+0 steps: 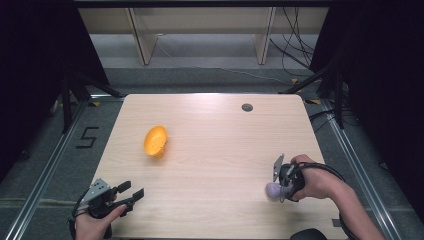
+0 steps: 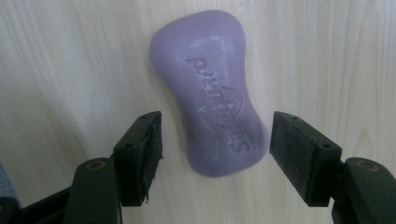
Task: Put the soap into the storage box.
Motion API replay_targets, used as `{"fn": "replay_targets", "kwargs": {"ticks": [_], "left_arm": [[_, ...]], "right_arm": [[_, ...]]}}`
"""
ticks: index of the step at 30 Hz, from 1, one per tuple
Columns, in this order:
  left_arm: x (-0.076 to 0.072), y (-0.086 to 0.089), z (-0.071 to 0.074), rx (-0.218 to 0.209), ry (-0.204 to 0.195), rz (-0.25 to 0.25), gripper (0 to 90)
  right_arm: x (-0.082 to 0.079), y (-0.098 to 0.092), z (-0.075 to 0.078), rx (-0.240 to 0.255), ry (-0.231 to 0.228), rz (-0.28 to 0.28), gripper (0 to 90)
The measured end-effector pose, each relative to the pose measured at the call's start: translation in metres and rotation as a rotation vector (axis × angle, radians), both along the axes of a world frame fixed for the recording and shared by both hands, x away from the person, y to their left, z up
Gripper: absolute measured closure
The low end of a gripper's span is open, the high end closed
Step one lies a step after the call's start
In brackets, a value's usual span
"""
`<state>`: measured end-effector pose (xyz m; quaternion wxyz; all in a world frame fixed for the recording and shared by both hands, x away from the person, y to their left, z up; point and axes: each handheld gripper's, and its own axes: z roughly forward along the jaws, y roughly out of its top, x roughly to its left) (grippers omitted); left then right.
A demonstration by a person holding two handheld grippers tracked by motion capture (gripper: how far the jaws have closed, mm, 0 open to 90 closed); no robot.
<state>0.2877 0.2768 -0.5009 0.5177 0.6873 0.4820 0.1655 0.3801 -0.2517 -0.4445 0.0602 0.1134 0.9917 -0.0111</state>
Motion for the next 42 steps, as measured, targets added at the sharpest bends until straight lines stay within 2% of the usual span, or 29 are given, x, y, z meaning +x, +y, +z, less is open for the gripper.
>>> {"fn": "replay_targets", "kwargs": {"ticks": [3, 4, 6, 7, 8, 9, 10, 11, 14, 18, 19, 20, 21, 23, 24, 27, 29, 31, 36, 42], "left_arm": [[0.001, 0.000, 0.000, 0.000, -0.004, -0.005, 33.0], [0.000, 0.000, 0.000, 0.006, -0.001, -0.003, 33.0], [0.000, 0.000, 0.000, 0.009, -0.001, -0.003, 33.0], [-0.001, 0.000, 0.000, 0.008, -0.002, 0.002, 32.9], [-0.001, 0.001, 0.000, 0.012, -0.003, 0.000, 32.9], [-0.001, 0.001, 0.000, 0.012, -0.003, 0.000, 32.9], [-0.001, 0.001, 0.000, 0.011, -0.003, 0.001, 32.9], [-0.001, 0.001, 0.000, 0.010, -0.003, 0.001, 32.9], [0.000, 0.000, 0.000, 0.011, -0.001, -0.004, 32.9], [0.000, 0.000, -0.001, 0.006, -0.002, -0.010, 32.9], [0.000, 0.000, 0.000, 0.011, 0.000, -0.010, 32.9], [0.000, 0.000, 0.000, 0.011, 0.000, -0.010, 32.9], [0.000, 0.000, -0.001, 0.010, -0.002, -0.010, 32.9], [0.000, 0.000, -0.001, 0.012, -0.002, -0.010, 32.9], [0.000, 0.000, -0.001, 0.014, -0.001, -0.011, 32.9], [-0.001, -0.001, 0.000, 0.021, 0.002, -0.006, 32.9], [-0.001, 0.000, 0.000, 0.021, 0.002, -0.005, 32.9], [0.000, 0.000, 0.000, 0.021, 0.001, -0.007, 32.9], [0.000, -0.001, -0.001, 0.018, -0.001, -0.013, 33.0], [0.000, -0.001, -0.001, 0.017, 0.000, -0.012, 33.1]], "right_arm": [[0.005, 0.003, -0.003, -0.010, 0.017, 0.027, 34.7], [0.007, 0.005, -0.007, -0.023, 0.027, 0.054, 34.7], [0.008, 0.005, -0.008, -0.027, 0.031, 0.063, 34.7], [0.010, 0.006, -0.012, -0.040, 0.034, 0.087, 34.6], [0.010, 0.007, -0.013, -0.036, 0.048, 0.091, 34.6], [0.012, 0.007, -0.015, -0.036, 0.043, 0.114, 35.1], [0.012, 0.008, -0.016, -0.028, 0.049, 0.108, 35.4], [0.010, 0.010, -0.016, -0.034, 0.053, 0.076, 36.0], [0.012, 0.010, -0.017, -0.034, 0.064, 0.102, 37.0], [0.012, 0.011, -0.019, -0.039, 0.072, 0.093, 37.9], [0.014, 0.012, -0.019, -0.048, 0.080, 0.107, 38.6], [0.014, 0.012, -0.019, -0.048, 0.080, 0.107, 38.6], [0.013, 0.012, -0.020, -0.043, 0.084, 0.084, 39.2], [0.013, 0.012, -0.020, -0.044, 0.086, 0.092, 39.6], [0.016, 0.012, -0.021, -0.027, 0.076, 0.139, 41.1], [0.017, 0.012, -0.022, -0.021, 0.075, 0.157, 41.9], [0.015, 0.013, -0.022, -0.044, 0.088, 0.103, 43.6], [0.016, 0.013, -0.022, -0.038, 0.086, 0.126, 45.8], [0.016, 0.013, -0.025, -0.010, 0.104, 0.132, 49.6], [0.012, 0.010, -0.023, -0.004, 0.101, 0.043, 50.0]]}}
